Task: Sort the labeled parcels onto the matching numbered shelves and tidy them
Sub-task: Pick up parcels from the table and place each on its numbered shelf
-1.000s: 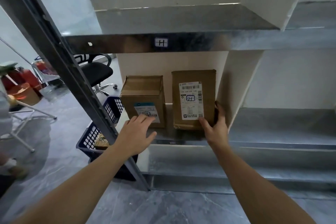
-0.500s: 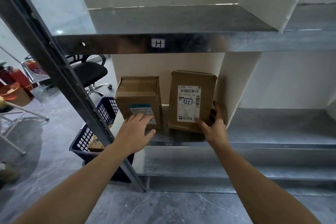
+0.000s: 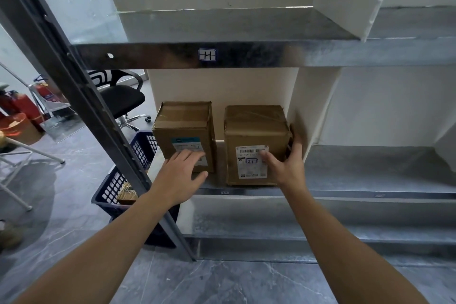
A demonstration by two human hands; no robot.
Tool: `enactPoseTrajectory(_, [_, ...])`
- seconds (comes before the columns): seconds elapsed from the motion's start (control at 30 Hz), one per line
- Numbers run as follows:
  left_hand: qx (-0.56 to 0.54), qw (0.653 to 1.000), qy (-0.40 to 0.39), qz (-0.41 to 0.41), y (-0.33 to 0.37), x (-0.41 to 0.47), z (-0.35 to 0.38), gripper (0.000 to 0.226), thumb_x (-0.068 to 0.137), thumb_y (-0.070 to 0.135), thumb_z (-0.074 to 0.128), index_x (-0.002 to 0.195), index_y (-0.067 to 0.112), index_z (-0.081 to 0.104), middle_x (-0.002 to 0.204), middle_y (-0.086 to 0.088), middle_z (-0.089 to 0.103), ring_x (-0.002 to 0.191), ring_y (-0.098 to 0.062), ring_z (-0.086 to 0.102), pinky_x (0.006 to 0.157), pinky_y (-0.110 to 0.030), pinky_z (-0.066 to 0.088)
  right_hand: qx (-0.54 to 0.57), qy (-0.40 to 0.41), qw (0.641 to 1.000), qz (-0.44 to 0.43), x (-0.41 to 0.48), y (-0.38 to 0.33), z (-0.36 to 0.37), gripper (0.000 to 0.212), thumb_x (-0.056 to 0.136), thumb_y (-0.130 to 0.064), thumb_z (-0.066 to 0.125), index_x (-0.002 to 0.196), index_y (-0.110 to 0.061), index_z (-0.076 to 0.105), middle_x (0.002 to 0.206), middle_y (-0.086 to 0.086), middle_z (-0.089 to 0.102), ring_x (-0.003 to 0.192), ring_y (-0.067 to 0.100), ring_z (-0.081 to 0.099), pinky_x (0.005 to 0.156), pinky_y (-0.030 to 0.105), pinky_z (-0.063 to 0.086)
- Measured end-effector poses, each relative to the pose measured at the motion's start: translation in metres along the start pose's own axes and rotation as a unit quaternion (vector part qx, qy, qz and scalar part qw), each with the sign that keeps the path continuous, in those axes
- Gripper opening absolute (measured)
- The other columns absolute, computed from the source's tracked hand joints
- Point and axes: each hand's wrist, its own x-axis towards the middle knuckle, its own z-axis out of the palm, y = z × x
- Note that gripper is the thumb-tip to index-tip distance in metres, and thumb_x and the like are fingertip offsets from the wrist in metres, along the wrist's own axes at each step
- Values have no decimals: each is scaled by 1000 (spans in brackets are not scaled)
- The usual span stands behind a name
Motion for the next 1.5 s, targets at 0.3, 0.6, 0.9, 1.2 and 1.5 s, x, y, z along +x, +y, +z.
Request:
enactPoseTrajectory(0.3, [-18,1000,-9,-8,3,-6,1,60,87,53,44,138,24,47,138,-1,51,130,-22,44,107,-47,40,-22,-6,1000,16,6,-1,2,91,83,-20,81,154,-36,26,135,-10,51,125,13,51,106,46,50])
enactPoseTrajectory(0.6, [-17,1000,-13,-17,-2,-8,-1,62,86,59,38,138,26,46,136,0,52,126,-21,46,104,-46,42,-38,22,999,16,20,-11,13,88,89,-21,76,154,-43,21,139,-8,51,126,21,54,100,46,53])
enactPoseTrajectory(0.9, [-6,1000,-6,-19,-6,-5,-2,60,88,57,41,140,28,43,140,3,49,128,-17,44,105,-44,41,-20,25,999,23,28,-14,16,89,88,-22,77,154,-42,20,147,-3,48,125,17,52,100,46,53])
enactPoseTrajectory(1.2, [-10,1000,-4,-3,-1,-13,0,55,93,47,53,142,25,41,143,1,46,131,-21,41,108,-46,39,-88,9,995,47,15,-25,11,86,93,-26,71,157,-38,16,151,1,48,132,32,53,101,48,50])
enactPoseTrajectory(1.5, [-6,999,2,35,2,-34,-10,54,93,47,52,141,25,42,141,1,48,128,-21,43,105,-46,41,-200,53,978,38,-46,-25,7,69,96,-29,66,155,-23,30,155,4,38,141,25,41,113,48,39])
